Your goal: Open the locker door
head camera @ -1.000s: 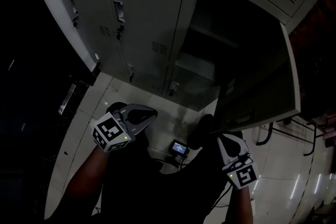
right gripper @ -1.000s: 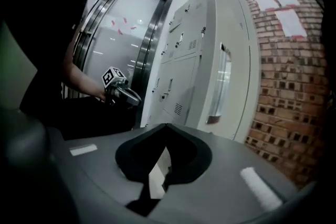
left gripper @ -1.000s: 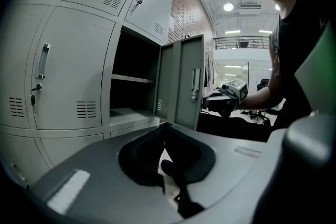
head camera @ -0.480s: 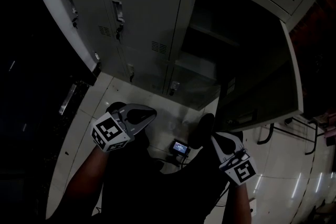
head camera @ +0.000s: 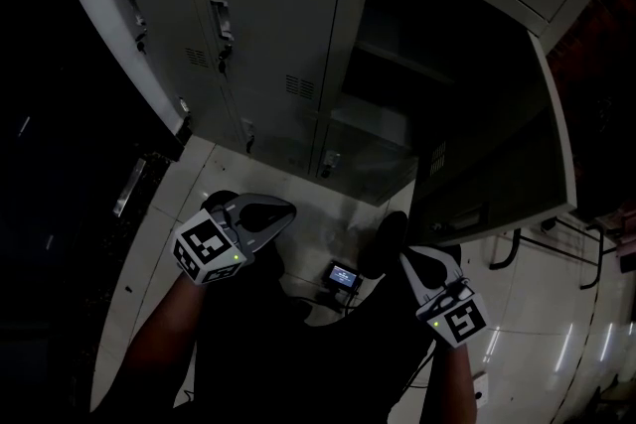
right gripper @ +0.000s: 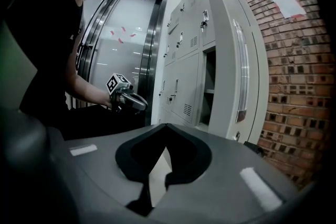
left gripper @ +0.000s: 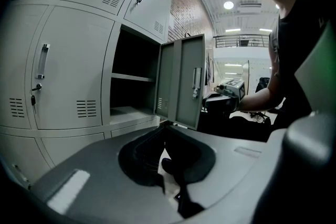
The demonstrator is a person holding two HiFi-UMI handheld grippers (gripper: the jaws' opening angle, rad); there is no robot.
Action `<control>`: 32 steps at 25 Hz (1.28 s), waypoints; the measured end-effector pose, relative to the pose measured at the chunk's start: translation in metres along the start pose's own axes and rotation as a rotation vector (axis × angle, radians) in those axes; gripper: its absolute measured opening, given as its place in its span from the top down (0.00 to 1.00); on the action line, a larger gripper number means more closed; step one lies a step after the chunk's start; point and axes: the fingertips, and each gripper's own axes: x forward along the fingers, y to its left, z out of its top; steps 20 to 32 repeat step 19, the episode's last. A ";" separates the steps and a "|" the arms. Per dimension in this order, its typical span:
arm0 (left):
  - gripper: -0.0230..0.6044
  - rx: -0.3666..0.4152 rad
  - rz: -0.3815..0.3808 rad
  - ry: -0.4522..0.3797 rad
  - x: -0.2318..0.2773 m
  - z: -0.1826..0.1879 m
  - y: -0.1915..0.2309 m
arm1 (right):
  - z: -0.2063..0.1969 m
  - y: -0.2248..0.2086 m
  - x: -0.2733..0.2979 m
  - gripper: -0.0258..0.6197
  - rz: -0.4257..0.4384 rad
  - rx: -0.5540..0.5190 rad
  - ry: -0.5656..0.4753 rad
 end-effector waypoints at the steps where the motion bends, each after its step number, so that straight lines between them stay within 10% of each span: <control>1: 0.95 0.001 0.000 0.000 0.000 0.001 0.000 | 0.000 -0.001 0.000 0.96 -0.002 0.004 0.006; 32: 0.95 -0.001 0.003 -0.007 -0.001 0.002 0.001 | 0.002 -0.001 0.003 0.96 0.001 0.001 -0.002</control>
